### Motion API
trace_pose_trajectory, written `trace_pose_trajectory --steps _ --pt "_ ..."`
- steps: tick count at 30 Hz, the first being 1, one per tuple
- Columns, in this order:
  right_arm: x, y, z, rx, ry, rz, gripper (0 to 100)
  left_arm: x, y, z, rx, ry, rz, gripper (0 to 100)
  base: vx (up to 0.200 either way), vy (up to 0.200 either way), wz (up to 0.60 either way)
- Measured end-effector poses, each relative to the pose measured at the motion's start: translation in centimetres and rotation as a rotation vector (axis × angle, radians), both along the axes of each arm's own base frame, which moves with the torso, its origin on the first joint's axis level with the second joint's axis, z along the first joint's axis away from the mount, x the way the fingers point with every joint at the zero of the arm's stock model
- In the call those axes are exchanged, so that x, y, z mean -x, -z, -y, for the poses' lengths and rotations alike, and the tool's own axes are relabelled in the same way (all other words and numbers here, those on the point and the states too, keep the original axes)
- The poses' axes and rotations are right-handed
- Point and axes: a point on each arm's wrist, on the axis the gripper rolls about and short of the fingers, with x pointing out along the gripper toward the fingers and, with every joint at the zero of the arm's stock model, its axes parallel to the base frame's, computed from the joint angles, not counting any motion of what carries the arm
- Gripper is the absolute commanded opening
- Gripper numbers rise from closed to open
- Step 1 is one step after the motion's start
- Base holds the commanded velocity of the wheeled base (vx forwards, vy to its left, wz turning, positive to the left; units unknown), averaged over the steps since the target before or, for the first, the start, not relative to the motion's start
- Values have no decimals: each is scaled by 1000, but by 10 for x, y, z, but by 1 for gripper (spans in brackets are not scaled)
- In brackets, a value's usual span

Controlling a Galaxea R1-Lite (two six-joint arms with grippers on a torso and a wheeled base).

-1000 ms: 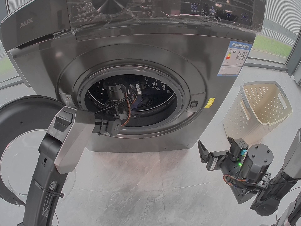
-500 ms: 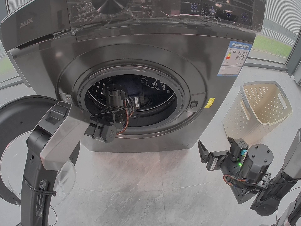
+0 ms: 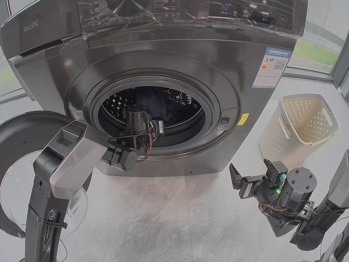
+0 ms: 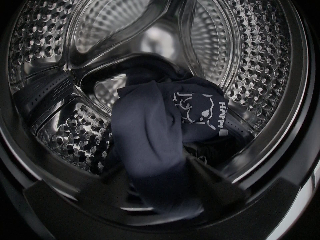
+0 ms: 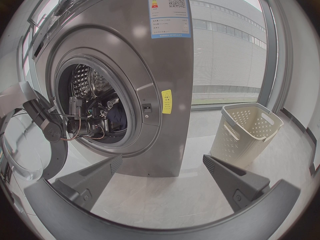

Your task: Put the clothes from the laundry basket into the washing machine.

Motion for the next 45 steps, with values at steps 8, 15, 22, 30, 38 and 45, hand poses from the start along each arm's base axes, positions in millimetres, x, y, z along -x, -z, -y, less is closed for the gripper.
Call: trace_pose_trajectory --steps 8,15,22,30,38,45 --pt "0 0 0 0 1 0 100 -23 -25 9 103 -3 146 0 0 0 0" --pt "0 0 0 0 1 0 100 -32 -21 17 207 7 192 100 0 0 0" --pt "0 0 0 0 1 1 100 -31 -18 22 210 14 190 100 0 0 0" --pt "0 0 0 1 0 -1 100 -13 -13 29 186 25 134 100 0 0 0" --pt "4 1 -2 6 -14 -6 100 41 -6 36 124 89 40 100 0 0 0" --pt "10 2 -3 11 -33 -13 100 104 -19 28 95 169 1 100 0 0 0"
